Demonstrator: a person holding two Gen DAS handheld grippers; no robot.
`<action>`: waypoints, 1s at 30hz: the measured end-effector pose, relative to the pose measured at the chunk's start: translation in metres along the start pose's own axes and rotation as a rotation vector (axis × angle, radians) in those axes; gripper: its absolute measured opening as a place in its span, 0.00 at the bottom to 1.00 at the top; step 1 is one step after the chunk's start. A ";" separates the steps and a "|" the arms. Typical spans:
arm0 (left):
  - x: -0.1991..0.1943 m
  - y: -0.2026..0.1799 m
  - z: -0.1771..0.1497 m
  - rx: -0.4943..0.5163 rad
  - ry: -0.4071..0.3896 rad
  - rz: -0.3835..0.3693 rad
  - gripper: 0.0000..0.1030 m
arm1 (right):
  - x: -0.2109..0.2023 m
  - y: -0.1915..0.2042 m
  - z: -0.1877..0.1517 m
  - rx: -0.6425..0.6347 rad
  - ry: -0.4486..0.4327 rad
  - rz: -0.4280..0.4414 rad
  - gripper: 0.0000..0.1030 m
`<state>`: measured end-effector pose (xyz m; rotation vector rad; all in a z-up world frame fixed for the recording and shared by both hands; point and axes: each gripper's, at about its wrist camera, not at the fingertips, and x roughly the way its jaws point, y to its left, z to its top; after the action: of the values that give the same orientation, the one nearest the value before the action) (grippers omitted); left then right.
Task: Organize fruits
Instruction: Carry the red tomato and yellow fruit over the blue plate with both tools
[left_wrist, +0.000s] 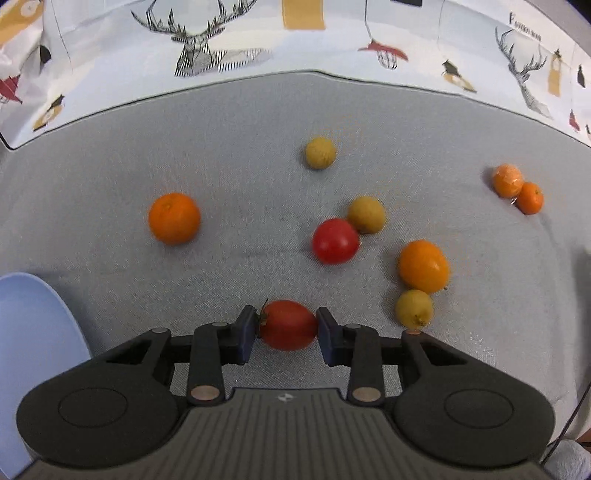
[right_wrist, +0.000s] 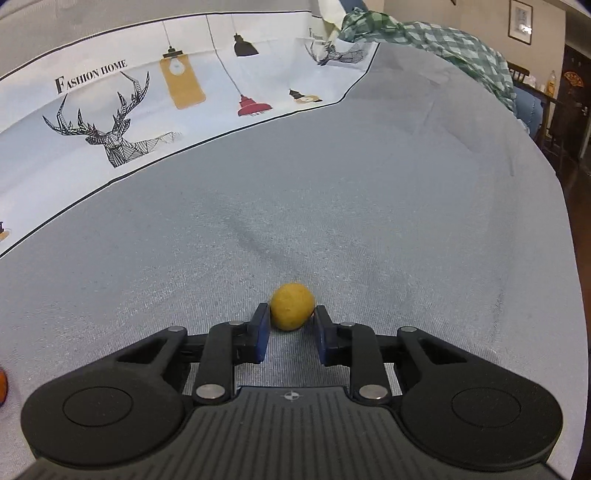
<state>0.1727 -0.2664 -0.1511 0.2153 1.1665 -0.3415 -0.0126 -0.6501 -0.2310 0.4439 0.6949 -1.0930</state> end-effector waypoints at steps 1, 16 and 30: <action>-0.002 -0.001 0.000 -0.003 0.004 -0.005 0.38 | -0.003 0.000 0.000 0.003 0.000 -0.007 0.26; -0.146 0.054 -0.053 -0.041 -0.054 -0.026 0.38 | -0.255 0.048 -0.017 -0.097 -0.127 0.608 0.26; -0.267 0.159 -0.174 -0.125 -0.204 0.109 0.38 | -0.473 0.104 -0.151 -0.482 0.002 1.039 0.26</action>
<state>-0.0112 -0.0194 0.0280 0.1305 0.9669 -0.1885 -0.0957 -0.2027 -0.0057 0.3133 0.5805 0.0609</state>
